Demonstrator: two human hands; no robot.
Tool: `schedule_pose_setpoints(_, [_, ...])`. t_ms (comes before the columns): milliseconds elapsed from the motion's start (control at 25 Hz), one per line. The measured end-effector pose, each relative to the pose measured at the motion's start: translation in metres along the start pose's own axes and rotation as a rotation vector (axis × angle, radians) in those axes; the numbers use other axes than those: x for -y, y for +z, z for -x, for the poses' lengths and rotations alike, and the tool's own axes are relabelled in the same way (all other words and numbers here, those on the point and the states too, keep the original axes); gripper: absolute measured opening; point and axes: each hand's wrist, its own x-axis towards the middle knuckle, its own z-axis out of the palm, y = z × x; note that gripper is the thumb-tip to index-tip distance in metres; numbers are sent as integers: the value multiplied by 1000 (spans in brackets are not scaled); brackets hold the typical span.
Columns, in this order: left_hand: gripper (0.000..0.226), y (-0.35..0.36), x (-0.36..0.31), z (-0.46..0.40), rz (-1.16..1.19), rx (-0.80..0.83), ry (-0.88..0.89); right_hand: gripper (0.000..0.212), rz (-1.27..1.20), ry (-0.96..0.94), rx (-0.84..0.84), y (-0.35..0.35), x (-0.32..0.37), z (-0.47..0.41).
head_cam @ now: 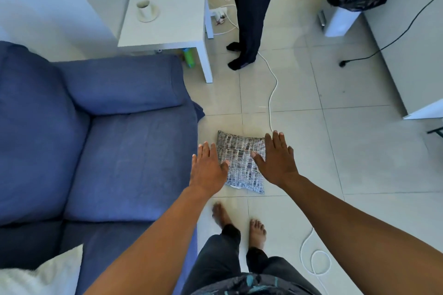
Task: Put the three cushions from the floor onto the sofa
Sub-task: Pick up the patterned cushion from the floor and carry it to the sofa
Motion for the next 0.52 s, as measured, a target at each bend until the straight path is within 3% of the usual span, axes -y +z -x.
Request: schedule_pose_setpoints(520, [79,27,21,-158,-34,188,48,79,-63,165,61,43,-5,-125])
